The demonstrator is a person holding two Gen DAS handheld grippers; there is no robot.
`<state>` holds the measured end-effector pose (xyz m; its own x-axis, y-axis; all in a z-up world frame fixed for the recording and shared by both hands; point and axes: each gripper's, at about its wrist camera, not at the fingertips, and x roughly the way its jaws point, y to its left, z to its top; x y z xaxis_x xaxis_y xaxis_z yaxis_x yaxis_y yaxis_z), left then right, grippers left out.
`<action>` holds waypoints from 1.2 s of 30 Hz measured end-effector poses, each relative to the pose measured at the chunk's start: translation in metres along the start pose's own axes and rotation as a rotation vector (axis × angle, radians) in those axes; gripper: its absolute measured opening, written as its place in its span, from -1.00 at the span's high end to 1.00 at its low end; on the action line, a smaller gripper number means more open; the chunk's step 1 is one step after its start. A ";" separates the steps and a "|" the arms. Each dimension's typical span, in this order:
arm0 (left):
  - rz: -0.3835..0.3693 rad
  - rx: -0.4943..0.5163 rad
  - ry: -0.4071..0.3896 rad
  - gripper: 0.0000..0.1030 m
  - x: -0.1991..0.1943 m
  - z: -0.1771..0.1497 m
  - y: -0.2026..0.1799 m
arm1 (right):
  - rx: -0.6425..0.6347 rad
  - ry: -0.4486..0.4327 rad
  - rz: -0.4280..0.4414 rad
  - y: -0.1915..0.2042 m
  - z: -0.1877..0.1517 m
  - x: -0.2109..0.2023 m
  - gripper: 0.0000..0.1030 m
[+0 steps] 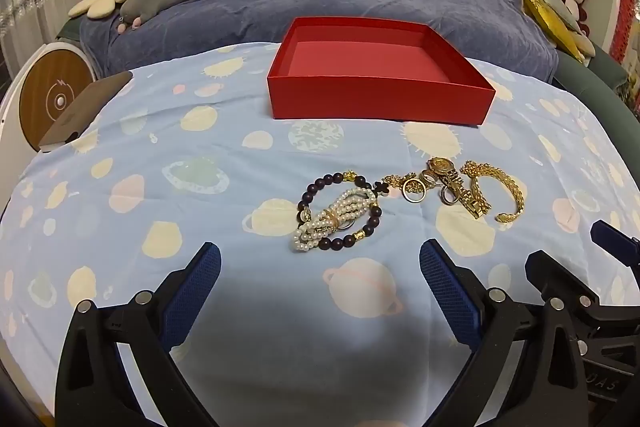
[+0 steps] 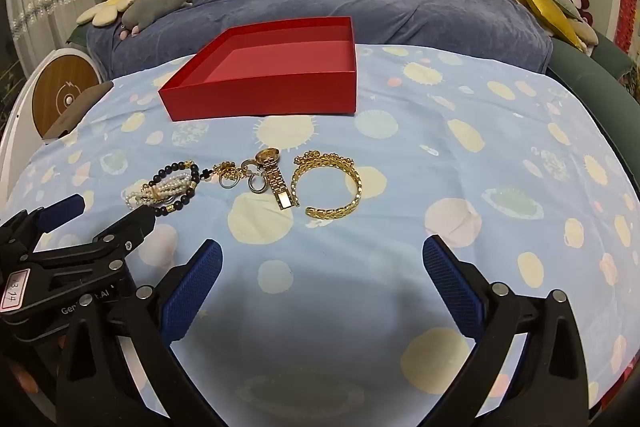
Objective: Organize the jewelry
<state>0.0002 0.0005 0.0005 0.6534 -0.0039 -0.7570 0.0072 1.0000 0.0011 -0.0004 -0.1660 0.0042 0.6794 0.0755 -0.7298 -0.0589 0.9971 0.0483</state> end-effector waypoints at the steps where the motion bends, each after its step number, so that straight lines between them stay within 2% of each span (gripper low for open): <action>1: -0.001 -0.003 0.000 -0.89 0.000 0.000 0.000 | -0.004 -0.003 -0.001 0.001 0.000 -0.001 -0.90; 9: 0.000 -0.009 0.006 -0.89 0.003 0.007 0.001 | -0.004 -0.001 0.000 0.002 0.001 -0.001 -0.90; 36: 0.009 0.003 -0.008 -0.89 -0.002 0.002 0.004 | -0.004 0.002 -0.003 0.002 0.000 -0.001 -0.90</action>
<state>0.0004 0.0046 0.0038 0.6595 0.0046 -0.7517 0.0035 1.0000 0.0092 -0.0007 -0.1636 0.0050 0.6783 0.0720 -0.7313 -0.0596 0.9973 0.0429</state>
